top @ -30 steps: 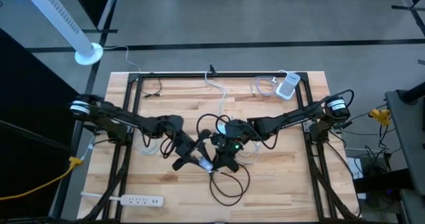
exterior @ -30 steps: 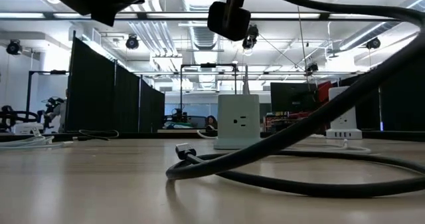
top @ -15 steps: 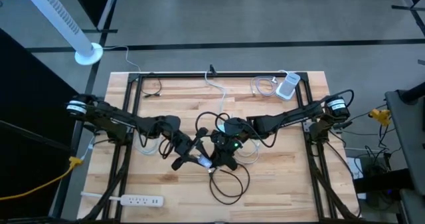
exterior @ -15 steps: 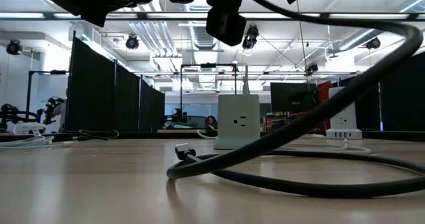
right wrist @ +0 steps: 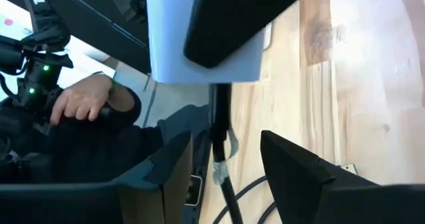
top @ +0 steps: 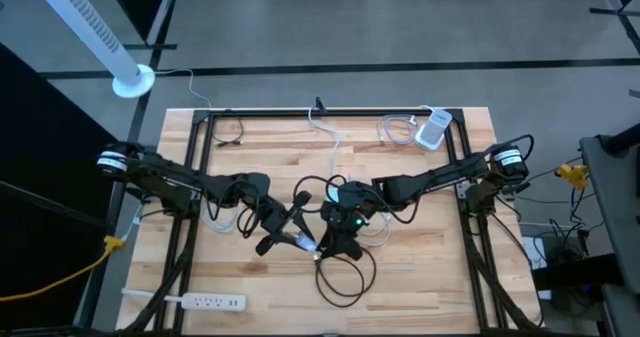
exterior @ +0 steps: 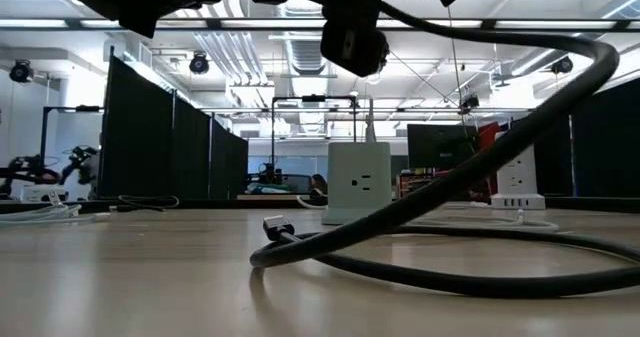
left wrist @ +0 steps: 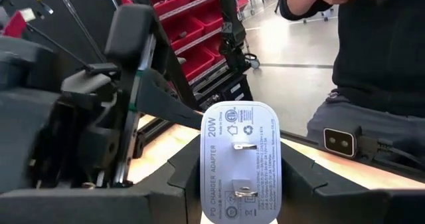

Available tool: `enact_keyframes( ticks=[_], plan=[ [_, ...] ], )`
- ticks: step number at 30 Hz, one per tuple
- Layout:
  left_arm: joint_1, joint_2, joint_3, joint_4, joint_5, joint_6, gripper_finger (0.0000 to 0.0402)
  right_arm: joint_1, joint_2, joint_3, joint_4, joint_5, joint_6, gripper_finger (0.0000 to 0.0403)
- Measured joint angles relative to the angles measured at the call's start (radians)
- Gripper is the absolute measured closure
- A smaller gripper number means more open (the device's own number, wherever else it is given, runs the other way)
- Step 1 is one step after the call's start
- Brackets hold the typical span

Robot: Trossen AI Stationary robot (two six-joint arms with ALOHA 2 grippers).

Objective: Insert USB
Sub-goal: Insert the right black USB cable into the violet charger adapter

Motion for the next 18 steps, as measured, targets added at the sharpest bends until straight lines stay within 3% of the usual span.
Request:
enact_keyframes(
  ticks=[3,8,18],
  plan=[
    [0.0,0.0,0.0,0.001,0.0,0.0,0.0285,0.0,0.0,0.0,0.017,0.003,-0.004,0.0279],
    [-0.002,0.0,0.001,0.006,0.008,-0.002,0.0285,0.0,0.001,-0.002,0.083,0.017,-0.009,0.0383],
    [-0.012,0.0,0.002,0.019,0.015,-0.002,0.0285,-0.002,0.001,-0.003,0.113,0.03,-0.018,0.0383]
  ],
)
